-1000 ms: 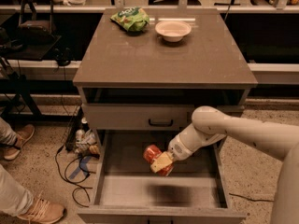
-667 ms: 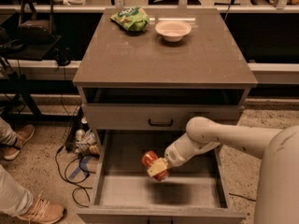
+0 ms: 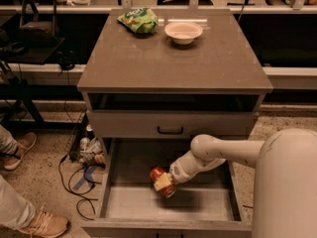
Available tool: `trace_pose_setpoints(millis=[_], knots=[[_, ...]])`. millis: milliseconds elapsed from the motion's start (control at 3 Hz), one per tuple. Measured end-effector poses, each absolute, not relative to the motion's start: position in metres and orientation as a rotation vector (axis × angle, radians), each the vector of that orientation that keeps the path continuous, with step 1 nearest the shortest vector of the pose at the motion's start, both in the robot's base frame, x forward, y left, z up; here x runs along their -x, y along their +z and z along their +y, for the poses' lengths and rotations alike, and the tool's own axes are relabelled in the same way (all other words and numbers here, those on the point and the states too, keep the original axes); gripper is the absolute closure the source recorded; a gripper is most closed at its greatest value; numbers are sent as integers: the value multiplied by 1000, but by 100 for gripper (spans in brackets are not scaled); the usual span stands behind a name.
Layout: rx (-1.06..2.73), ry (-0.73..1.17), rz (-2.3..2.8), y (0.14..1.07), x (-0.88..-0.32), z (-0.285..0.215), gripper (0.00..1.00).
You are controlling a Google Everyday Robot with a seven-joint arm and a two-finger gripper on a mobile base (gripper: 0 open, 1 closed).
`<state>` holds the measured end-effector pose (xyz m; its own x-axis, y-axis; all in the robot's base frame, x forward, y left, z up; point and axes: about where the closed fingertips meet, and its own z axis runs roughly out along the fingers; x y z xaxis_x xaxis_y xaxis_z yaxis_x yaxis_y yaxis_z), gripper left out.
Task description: Place coke can into middle drawer
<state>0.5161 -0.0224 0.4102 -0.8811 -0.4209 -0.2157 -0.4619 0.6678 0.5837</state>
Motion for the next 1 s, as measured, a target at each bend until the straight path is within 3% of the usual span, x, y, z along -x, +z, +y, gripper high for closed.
trace_pose_setpoints(millis=[333, 1000], knots=[[735, 987, 2808, 412, -522, -24, 6], [700, 866, 2849, 434, -520, -65, 0]])
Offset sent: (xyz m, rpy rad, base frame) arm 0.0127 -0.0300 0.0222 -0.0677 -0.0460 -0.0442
